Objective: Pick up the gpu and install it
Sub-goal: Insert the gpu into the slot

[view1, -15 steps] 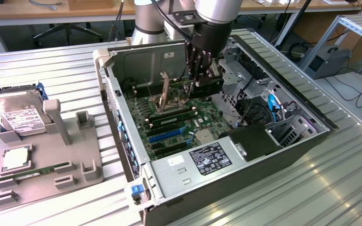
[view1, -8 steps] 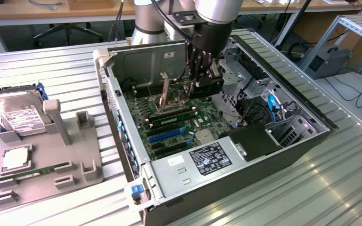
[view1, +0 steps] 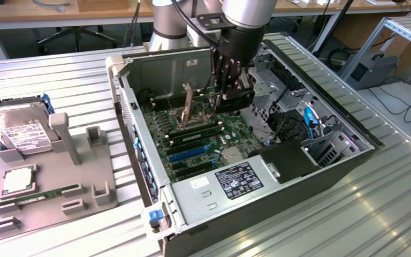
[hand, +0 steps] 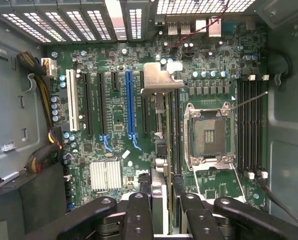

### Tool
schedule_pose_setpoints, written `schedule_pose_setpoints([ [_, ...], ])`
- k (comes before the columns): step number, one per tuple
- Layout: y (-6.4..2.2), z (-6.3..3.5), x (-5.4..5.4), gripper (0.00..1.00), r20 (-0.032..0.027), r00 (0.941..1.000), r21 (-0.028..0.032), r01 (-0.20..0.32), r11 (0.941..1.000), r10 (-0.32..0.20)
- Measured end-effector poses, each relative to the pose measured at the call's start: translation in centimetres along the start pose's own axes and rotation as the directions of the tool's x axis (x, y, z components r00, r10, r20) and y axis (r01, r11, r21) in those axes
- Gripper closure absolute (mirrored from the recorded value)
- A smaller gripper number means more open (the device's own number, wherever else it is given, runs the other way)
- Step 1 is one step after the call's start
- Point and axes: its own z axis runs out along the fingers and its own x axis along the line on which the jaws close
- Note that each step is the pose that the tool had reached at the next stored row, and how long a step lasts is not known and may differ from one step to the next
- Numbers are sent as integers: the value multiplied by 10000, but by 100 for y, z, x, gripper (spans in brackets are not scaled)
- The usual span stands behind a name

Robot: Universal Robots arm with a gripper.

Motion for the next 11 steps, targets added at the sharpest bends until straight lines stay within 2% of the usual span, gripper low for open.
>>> schedule_pose_setpoints([
  [11,1,5,28,73,0,10000,0,0,10000,0],
])
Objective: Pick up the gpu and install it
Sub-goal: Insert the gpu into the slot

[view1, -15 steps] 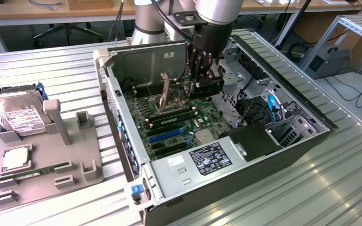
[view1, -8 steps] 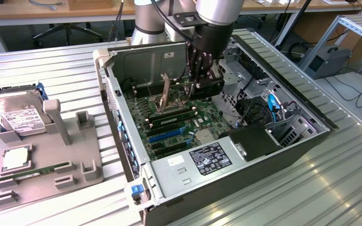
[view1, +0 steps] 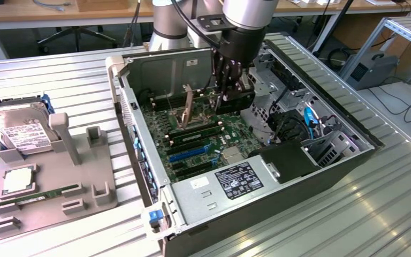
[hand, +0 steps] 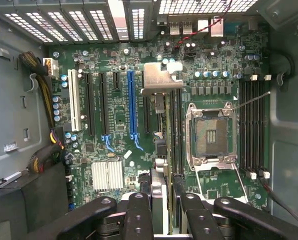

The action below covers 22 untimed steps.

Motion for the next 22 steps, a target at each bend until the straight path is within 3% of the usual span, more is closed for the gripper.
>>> schedule_pose_setpoints([
  [22,4,9,69,73,0,10000,0,0,10000,0],
])
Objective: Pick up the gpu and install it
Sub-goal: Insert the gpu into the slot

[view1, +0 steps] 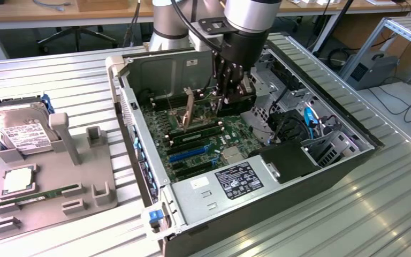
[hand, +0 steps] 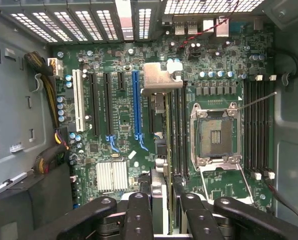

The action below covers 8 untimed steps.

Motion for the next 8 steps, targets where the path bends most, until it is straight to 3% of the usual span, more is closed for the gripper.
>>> schedule_pose_setpoints([
  [8,0,3,25,73,-1,10000,0,0,10000,0],
])
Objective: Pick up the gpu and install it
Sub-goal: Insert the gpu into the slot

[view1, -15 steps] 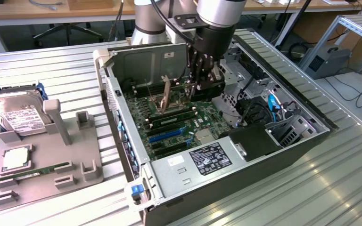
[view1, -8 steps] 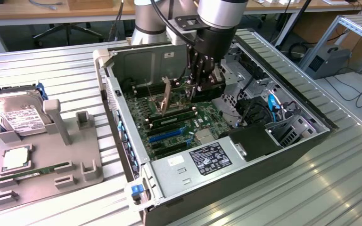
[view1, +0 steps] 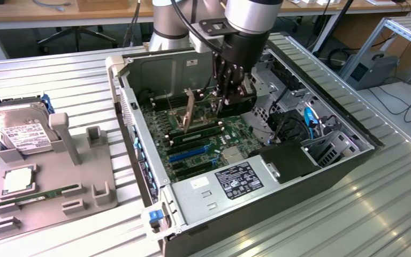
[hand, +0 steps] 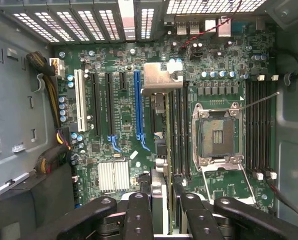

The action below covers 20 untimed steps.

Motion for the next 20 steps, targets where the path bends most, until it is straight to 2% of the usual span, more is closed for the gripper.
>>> schedule_pose_setpoints([
  [20,27,10,39,73,1,10000,0,0,10000,0],
])
